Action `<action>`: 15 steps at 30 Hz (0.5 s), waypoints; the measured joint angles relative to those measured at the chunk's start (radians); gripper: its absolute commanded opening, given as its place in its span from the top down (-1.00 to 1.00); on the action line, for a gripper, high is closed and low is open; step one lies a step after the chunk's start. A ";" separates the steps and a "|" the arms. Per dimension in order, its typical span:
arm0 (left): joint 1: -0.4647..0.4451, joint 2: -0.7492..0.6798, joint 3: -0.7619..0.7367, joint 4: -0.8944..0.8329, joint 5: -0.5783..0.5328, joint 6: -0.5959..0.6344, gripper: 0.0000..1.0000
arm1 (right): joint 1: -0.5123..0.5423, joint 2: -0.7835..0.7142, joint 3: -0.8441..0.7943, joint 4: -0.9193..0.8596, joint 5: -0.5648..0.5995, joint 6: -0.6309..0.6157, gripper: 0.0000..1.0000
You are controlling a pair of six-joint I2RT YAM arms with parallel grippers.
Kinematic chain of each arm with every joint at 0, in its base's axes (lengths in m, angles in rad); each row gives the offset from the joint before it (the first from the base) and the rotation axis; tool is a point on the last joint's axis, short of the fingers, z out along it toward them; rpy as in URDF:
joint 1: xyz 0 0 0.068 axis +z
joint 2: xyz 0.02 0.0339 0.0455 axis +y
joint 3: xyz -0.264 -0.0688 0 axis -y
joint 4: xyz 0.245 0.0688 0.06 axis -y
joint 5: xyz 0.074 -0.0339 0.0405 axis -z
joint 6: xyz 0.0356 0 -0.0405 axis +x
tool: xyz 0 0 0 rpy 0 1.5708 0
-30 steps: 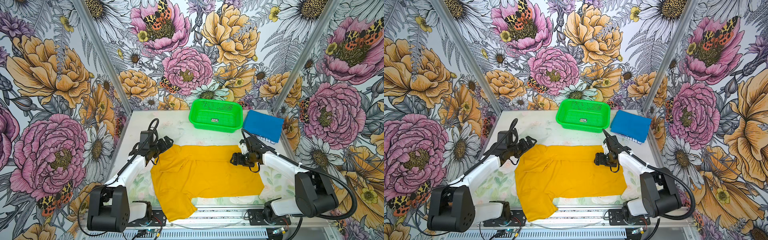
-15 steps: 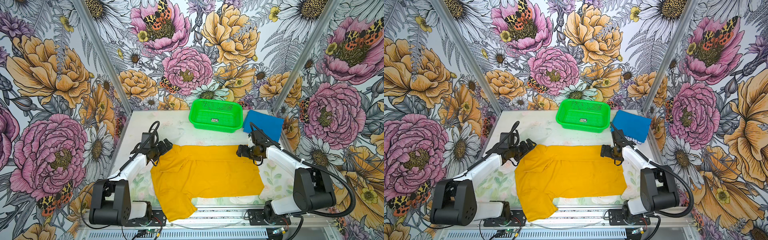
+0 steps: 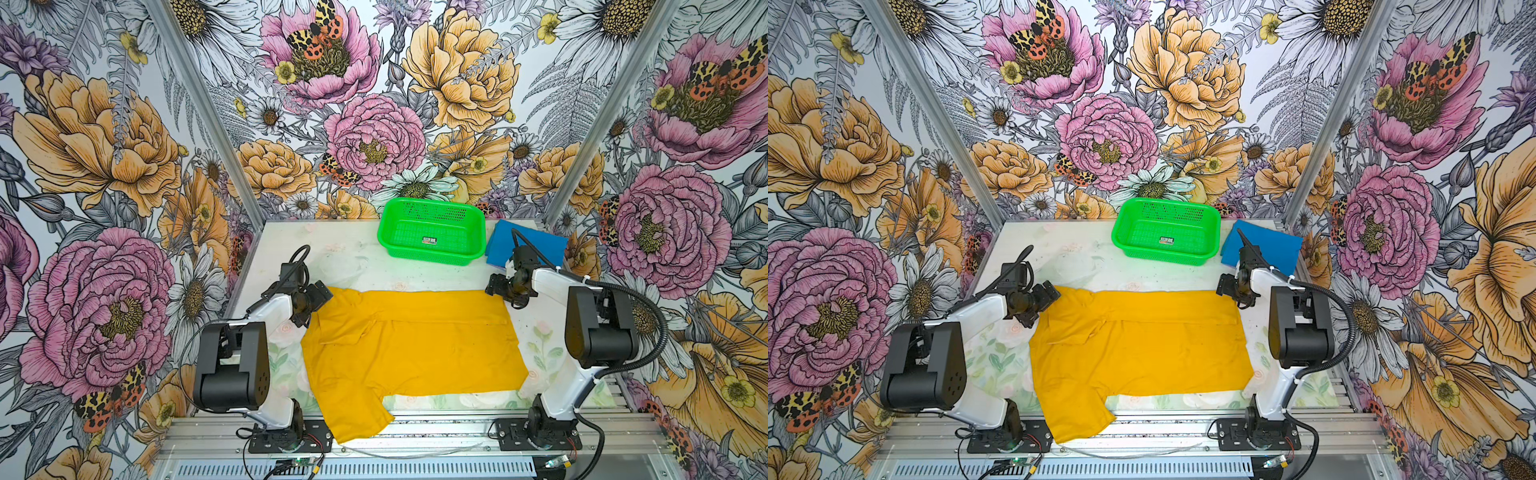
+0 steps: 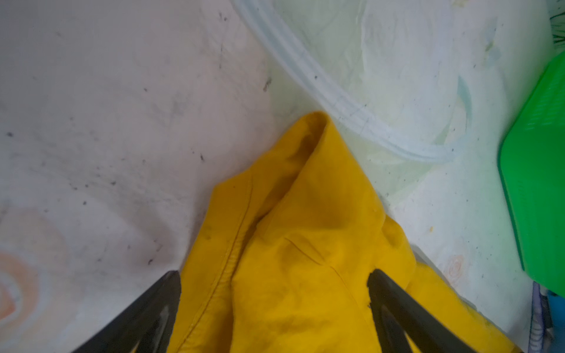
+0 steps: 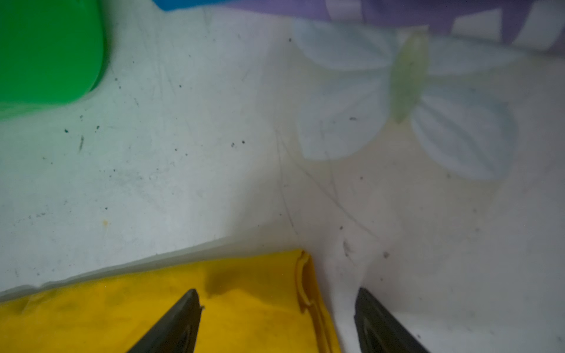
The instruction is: Fold and stack the t-shirts
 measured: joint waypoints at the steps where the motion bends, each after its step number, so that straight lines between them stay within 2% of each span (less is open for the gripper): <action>1: 0.010 0.019 0.020 0.003 -0.002 -0.001 -0.86 | -0.006 0.014 0.017 0.005 -0.009 0.000 -0.23; 9: 0.029 0.127 0.123 0.020 -0.003 0.002 -0.72 | -0.033 0.066 0.058 0.016 -0.054 0.001 0.84; 10: 0.029 0.139 0.132 0.019 -0.003 0.004 -0.70 | -0.036 0.068 0.062 0.016 -0.055 0.002 0.91; 15: 0.029 0.202 0.183 0.009 -0.003 0.020 -0.45 | -0.064 0.080 0.076 0.016 -0.047 0.002 0.94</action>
